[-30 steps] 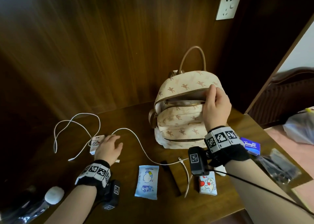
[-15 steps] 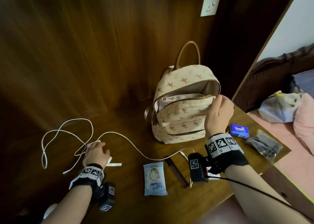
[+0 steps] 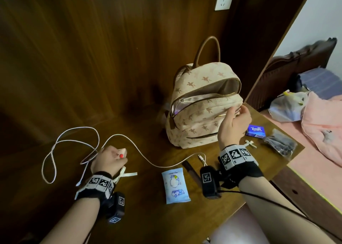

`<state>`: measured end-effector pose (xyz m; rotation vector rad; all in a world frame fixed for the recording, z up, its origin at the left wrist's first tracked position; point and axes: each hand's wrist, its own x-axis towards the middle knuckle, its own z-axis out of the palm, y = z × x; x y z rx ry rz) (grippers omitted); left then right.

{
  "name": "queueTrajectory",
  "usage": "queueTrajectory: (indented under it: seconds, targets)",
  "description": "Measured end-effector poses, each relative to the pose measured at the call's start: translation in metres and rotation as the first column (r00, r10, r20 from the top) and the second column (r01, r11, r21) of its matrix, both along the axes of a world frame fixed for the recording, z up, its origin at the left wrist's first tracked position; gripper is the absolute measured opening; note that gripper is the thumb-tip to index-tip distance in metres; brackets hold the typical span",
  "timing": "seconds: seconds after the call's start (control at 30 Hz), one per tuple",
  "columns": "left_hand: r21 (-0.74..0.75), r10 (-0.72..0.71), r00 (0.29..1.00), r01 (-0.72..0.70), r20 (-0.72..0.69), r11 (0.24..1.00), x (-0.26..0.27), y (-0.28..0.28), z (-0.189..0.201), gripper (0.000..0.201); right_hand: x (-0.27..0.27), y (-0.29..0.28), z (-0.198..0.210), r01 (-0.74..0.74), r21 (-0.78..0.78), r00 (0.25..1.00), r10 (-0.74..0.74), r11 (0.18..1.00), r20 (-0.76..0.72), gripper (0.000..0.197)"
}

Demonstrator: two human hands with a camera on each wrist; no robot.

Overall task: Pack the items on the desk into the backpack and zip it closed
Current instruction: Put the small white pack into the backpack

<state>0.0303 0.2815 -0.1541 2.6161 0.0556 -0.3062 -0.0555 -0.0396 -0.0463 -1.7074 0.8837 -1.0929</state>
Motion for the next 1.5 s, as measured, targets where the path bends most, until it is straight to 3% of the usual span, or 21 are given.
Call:
queueTrajectory:
  seconds: [0.13,0.3,0.47,0.6,0.73,0.83,0.93,1.07,1.17,1.3,1.5]
  targets:
    - [-0.236,-0.092,0.991,0.113,0.096,0.965,-0.002,-0.015,0.032,0.03,0.0,0.002,-0.001,-0.007,0.009,1.0,0.007,1.0,-0.008,0.061]
    - [-0.478,-0.245,0.94,0.333,0.239,0.813,-0.008,-0.048,0.086,0.04,0.0,-0.006,0.002,-0.017,0.017,1.0,0.017,1.0,-0.02,0.05]
    - [-0.526,-0.318,0.832,0.539,0.454,0.658,-0.015,-0.093,0.133,0.058,-0.003,-0.019,0.024,-0.048,-0.093,0.999,0.05,0.994,0.017,0.044]
    - [-0.533,-0.313,0.77,0.62,0.556,0.576,-0.019,-0.131,0.16,0.056,-0.003,-0.038,0.053,-0.154,-0.248,0.985,0.167,0.956,0.033,0.033]
    - [-0.63,-0.284,0.779,0.622,0.559,0.464,-0.022,-0.168,0.181,0.052,-0.003,-0.054,0.075,-0.455,-0.191,0.884,0.467,0.87,0.017,0.014]
    - [-0.676,-0.284,0.758,0.652,0.587,0.344,-0.025,-0.194,0.197,0.052,0.001,-0.064,0.089,-0.649,-0.124,0.758,0.652,0.75,-0.022,0.017]
    - [-0.672,-0.311,0.734,0.678,0.604,0.296,-0.023,-0.219,0.207,0.051,0.008,-0.075,0.099,-0.761,-0.025,0.649,0.76,0.649,-0.032,0.022]
    - [-0.596,-0.32,0.678,0.735,0.662,0.324,-0.014,-0.244,0.211,0.049,0.015,-0.097,0.107,-0.834,0.095,0.548,0.836,0.544,0.022,0.021]
    - [-0.395,-0.329,0.585,0.776,0.741,0.492,0.002,-0.25,0.203,0.042,0.02,-0.118,0.108,-0.825,0.067,0.563,0.826,0.561,0.013,0.029]
    - [-0.112,-0.339,0.478,0.695,0.81,0.71,0.027,-0.246,0.178,0.018,0.025,-0.141,0.101,-0.819,0.045,0.574,0.817,0.572,0.05,0.029]
    - [0.131,-0.416,0.392,0.581,0.82,0.804,0.041,-0.24,0.145,0.024,0.037,-0.154,0.089,-0.873,-0.024,0.488,0.869,0.487,-0.083,0.035]
